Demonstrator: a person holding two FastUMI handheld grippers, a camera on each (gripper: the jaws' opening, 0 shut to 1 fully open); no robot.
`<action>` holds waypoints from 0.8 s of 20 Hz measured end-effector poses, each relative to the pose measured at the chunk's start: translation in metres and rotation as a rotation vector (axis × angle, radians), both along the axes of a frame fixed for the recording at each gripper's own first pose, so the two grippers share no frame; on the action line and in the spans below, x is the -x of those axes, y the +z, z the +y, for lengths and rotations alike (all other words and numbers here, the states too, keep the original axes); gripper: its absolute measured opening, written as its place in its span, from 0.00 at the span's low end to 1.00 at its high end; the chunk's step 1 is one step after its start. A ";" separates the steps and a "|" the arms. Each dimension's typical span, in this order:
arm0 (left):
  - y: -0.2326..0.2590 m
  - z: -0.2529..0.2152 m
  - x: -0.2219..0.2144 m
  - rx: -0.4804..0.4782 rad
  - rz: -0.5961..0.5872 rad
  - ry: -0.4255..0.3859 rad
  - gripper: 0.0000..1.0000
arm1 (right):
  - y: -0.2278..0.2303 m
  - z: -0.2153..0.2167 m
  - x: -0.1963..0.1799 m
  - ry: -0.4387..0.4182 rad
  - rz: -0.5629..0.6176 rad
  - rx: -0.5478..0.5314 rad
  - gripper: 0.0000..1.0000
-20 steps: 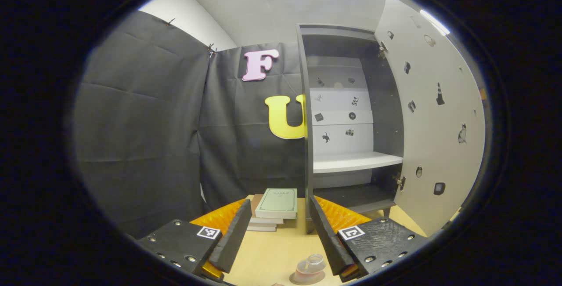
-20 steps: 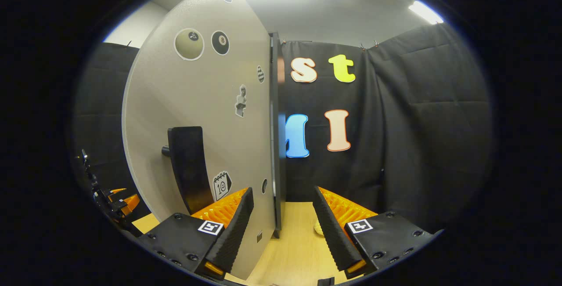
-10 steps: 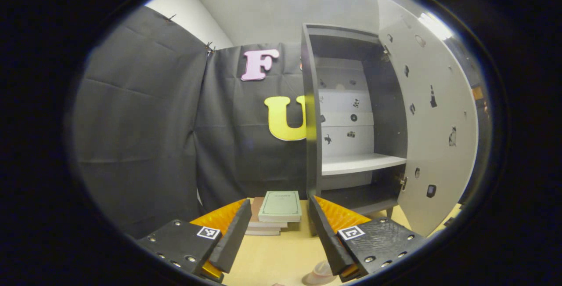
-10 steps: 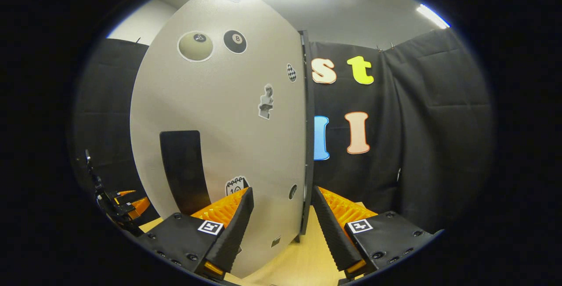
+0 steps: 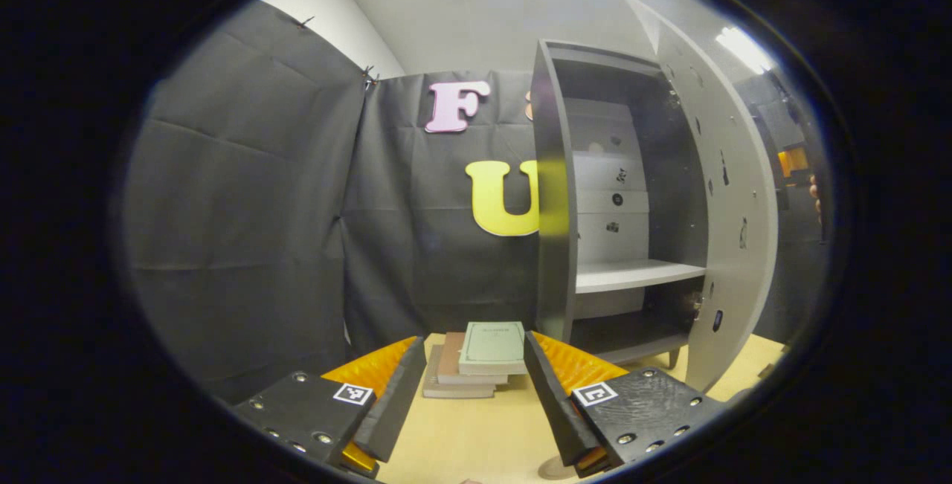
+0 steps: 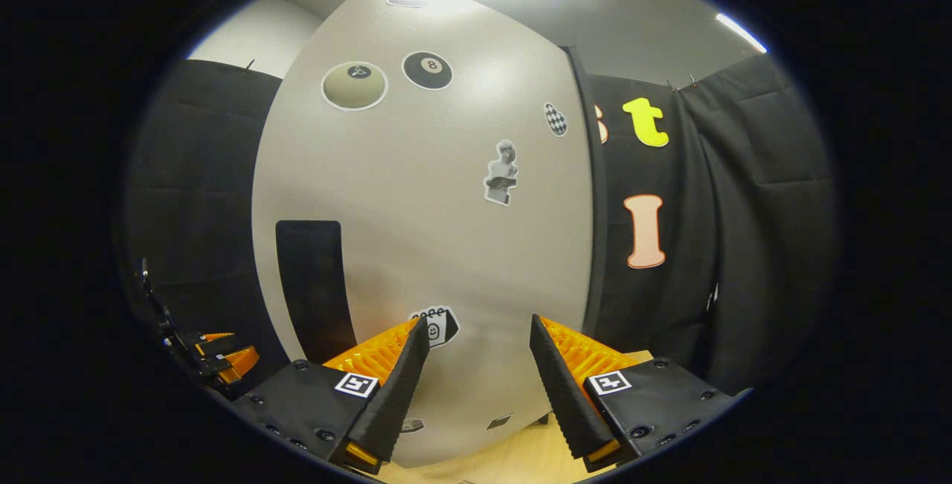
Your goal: Open the cabinet door with the right hand, grasp the bottle in the cabinet with the left hand and place it on the coaster, then close the cabinet door with the right hand.
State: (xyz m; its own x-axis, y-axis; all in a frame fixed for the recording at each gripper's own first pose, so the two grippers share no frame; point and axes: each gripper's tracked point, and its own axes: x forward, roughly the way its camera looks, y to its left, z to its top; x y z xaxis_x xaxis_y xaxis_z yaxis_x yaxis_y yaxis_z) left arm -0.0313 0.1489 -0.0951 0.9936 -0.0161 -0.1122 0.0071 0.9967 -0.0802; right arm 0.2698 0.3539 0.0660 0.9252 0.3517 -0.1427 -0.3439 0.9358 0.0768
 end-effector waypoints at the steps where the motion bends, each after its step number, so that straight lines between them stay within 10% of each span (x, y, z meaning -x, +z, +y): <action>1: -0.002 0.008 0.001 0.003 0.003 0.009 0.82 | 0.000 0.010 -0.004 0.009 -0.003 -0.003 0.88; 16: -0.029 0.102 0.024 0.005 0.048 0.179 0.80 | -0.012 0.078 -0.061 -0.012 -0.039 0.020 0.86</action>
State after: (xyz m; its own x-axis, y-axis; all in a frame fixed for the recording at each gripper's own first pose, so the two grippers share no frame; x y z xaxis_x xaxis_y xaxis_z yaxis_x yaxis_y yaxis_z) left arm -0.0549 0.2509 -0.1239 0.9741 0.1599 -0.1600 -0.1744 0.9813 -0.0814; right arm 0.3311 0.4316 0.0542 0.9342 0.3381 -0.1137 -0.3352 0.9411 0.0448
